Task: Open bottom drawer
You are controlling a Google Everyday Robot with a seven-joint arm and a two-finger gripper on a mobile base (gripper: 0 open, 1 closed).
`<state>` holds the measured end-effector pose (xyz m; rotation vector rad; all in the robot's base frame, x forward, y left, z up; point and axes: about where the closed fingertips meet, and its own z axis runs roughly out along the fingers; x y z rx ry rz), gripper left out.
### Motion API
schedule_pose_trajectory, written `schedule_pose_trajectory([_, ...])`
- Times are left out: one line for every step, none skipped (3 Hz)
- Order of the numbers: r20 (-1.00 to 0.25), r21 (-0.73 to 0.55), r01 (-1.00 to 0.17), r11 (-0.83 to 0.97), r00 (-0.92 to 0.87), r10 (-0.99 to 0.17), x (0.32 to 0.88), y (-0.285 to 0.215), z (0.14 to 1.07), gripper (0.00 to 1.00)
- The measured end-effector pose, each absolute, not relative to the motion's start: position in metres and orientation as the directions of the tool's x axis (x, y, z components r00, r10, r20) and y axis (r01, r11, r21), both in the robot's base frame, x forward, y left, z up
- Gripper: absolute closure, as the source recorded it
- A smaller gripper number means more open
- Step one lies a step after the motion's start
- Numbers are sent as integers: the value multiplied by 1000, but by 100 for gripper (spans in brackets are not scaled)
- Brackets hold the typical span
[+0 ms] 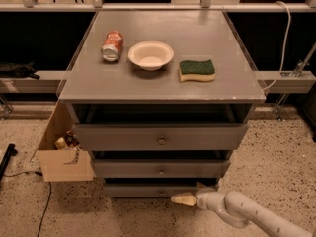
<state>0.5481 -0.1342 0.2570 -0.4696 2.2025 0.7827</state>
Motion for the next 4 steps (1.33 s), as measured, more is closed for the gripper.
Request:
schedule_pose_trajectory([-757,355,-551,755,-644,-114,567,-128,244,0])
schedule_pose_trajectory([-772,310,-559,769,-621,-140,588,-129,229,0])
schedule_pose_trajectory([-795,235,-572,786,-579,-184,613,-131,215,0])
schedule_pose_trajectory([-794,236,-572,786,-579,-183,613,-131,215,0])
